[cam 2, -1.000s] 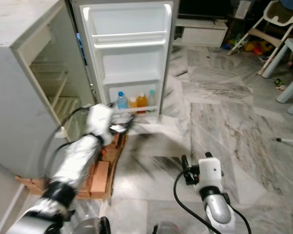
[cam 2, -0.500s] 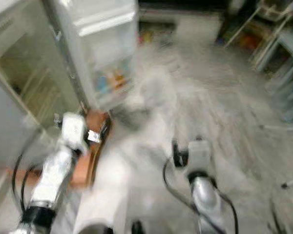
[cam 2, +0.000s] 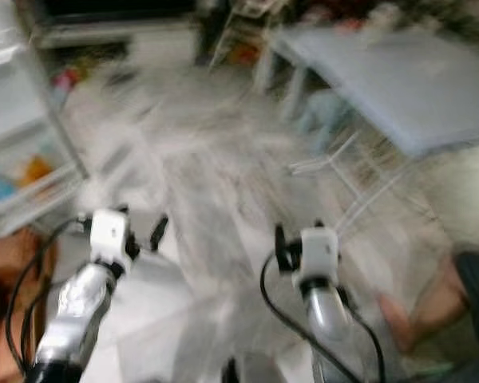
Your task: Restocking fridge
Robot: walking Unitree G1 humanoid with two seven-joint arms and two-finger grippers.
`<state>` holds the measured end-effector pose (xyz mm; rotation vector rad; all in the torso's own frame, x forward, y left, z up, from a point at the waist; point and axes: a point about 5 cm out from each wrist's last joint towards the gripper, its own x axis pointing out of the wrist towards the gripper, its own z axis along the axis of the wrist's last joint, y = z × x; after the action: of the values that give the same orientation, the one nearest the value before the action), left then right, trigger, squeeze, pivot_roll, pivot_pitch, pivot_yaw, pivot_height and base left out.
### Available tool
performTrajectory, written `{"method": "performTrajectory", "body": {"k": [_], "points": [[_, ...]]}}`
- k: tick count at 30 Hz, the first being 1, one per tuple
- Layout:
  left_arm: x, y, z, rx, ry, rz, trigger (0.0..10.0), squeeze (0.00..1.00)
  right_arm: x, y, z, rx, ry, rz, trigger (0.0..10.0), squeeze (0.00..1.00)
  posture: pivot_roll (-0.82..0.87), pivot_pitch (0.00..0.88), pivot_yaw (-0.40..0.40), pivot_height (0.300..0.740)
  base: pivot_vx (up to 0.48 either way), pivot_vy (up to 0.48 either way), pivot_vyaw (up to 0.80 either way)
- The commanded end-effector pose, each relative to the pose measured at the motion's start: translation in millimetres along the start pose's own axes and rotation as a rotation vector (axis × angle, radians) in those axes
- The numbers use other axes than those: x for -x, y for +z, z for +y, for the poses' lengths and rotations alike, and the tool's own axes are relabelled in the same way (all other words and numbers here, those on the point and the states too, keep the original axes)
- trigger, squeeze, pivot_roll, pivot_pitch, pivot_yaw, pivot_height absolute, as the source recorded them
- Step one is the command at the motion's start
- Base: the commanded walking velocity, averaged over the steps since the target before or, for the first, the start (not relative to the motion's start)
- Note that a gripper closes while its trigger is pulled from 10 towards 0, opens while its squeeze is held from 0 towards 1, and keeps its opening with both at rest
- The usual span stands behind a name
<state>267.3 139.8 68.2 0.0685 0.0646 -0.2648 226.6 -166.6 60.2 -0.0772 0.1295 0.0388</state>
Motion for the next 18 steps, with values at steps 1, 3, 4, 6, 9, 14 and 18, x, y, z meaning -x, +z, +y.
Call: {"method": "performTrajectory", "body": {"k": [1,3,4,6,9,14,18], "points": [[-3.1,3,-3.8,-0.012,-0.012,-0.003,10.0,0.0,-5.5,11,-2.3,0.001,-0.007,-0.036,10.0,0.0,-0.08,0.021,-0.008,0.74,0.424,0.0,0.0],[-4.0,3,-5.6,-0.023,-0.022,-0.005,10.0,0.0,-6.5,12,-2.7,0.001,-0.011,-0.039,10.0,0.0,-0.09,0.024,-0.008,0.74,0.426,0.0,0.0],[-4.0,2,-6.2,-0.034,-0.025,-0.005,10.0,0.0,-7.2,13,-2.1,0.0,-0.012,-0.042,10.0,0.0,-0.08,0.024,-0.007,0.74,0.465,0.0,0.0],[-3.8,1,-7.3,-0.034,-0.028,-0.005,10.0,0.0,-8.1,13,-1.7,-0.003,-0.011,-0.045,10.0,0.0,-0.07,0.024,-0.006,0.74,0.472,0.0,0.0],[-3.4,4,-11.2,-0.029,-0.032,-0.012,10.0,0.0,-9.7,16,-0.9,-0.007,-0.003,-0.053,10.0,0.0,-0.06,0.034,-0.014,0.74,0.48,0.0,0.0],[3.6,-1,-13.8,-0.034,-0.034,-0.005,10.0,0.0,-15.0,20,3.8,0.004,0.027,-0.062,10.0,0.0,-0.06,0.039,-0.034,0.74,0.48,0.0,0.0],[3.0,-4,-13.2,-0.03,-0.021,0.007,10.0,0.0,-15.9,21,0.0,0.012,0.017,-0.067,10.0,0.0,-0.08,0.029,-0.026,0.74,0.48,0.0,0.0]]}}
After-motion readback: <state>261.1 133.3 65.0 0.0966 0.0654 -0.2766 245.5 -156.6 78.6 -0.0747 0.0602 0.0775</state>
